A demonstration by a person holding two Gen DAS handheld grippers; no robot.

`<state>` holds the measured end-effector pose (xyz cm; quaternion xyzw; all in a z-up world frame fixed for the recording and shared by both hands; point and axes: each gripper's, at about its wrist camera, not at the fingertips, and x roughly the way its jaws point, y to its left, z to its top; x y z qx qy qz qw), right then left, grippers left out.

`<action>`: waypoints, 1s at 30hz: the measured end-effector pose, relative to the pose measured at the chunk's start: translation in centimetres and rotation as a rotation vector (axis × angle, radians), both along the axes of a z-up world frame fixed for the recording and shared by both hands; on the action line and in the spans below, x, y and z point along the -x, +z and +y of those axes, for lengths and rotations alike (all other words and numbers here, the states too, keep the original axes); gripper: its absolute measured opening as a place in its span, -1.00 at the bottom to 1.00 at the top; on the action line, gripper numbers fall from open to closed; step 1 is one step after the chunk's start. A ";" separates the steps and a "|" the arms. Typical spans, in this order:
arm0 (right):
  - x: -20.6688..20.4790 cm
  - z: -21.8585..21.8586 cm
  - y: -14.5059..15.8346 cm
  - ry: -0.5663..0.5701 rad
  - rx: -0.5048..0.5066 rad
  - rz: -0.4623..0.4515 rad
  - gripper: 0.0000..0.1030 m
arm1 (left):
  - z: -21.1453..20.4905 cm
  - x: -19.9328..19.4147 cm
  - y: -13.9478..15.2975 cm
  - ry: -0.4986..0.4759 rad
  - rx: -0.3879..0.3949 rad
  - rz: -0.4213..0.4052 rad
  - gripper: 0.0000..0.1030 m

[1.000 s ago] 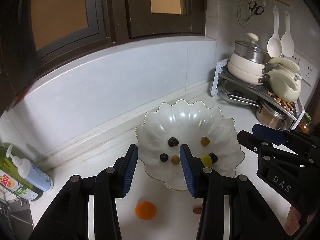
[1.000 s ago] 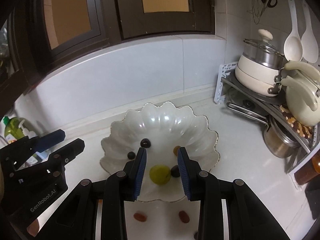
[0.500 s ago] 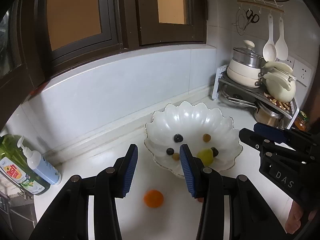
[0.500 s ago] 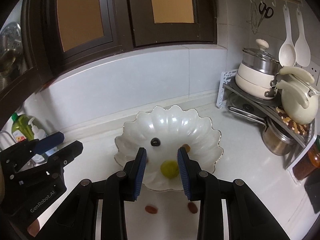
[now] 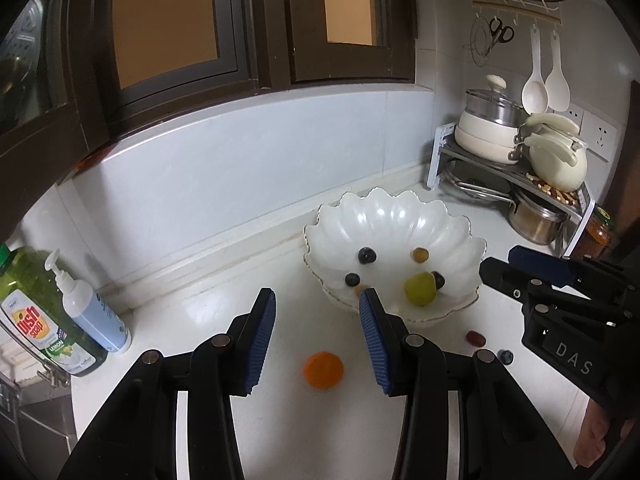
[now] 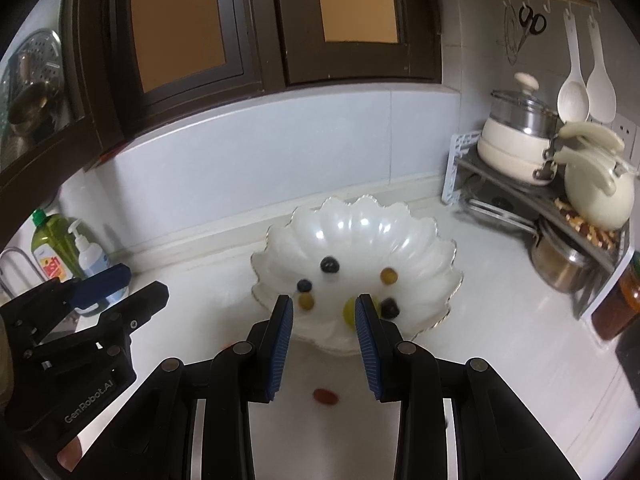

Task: Organize fruits
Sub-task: 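Withdraw both open tools from the bowl toward the remaining fruits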

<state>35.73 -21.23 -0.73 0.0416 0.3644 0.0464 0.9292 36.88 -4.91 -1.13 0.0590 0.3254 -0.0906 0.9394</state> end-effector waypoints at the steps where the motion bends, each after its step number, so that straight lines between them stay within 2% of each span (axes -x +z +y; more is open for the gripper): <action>1: 0.2 0.2 -0.3 0.002 -0.008 0.008 -0.34 | 0.1 0.1 -0.1 -0.001 -0.001 0.001 -0.16; 6: 0.8 0.6 -1.7 -0.004 -0.031 0.036 -0.34 | 0.8 0.9 -1.1 -0.004 -0.014 0.001 -0.16; 20: 2.0 1.5 -4.9 -0.056 -0.071 0.086 -0.34 | 1.9 1.1 -4.5 -0.034 -0.016 0.082 -0.16; 30: 2.5 2.2 -7.6 -0.081 -0.107 0.136 -0.34 | 2.4 1.0 -6.7 -0.063 -0.027 0.102 -0.16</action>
